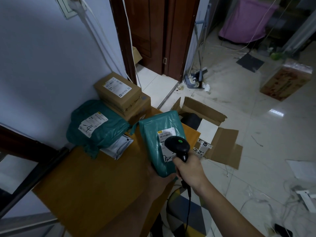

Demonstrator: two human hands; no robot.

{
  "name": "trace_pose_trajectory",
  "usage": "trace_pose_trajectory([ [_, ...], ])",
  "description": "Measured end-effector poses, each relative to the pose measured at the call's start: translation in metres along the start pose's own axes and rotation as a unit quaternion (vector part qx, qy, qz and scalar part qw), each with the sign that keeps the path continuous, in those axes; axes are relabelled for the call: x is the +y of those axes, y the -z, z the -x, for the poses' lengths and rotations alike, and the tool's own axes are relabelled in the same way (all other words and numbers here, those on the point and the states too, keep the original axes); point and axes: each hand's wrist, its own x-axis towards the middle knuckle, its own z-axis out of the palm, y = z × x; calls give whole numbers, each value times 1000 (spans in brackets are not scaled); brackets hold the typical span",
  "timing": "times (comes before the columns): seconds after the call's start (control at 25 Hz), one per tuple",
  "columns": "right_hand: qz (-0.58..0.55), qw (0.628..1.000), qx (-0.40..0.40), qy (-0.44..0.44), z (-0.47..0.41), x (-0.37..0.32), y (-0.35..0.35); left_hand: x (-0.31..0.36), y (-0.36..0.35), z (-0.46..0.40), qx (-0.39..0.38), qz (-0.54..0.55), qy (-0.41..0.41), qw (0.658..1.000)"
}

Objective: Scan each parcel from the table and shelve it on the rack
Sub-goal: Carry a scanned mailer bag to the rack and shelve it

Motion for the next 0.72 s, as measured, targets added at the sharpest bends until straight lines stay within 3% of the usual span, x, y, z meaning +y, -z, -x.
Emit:
trace_pose_trajectory([
  [0.64, 17, 1000, 10, -3, -18, 5, -16, 21, 5, 12, -3, 17, -16, 1000],
  [0.72, 0, 999, 44, -15, -21, 7, -12, 24, 6, 13, -1, 26, -17, 1000],
])
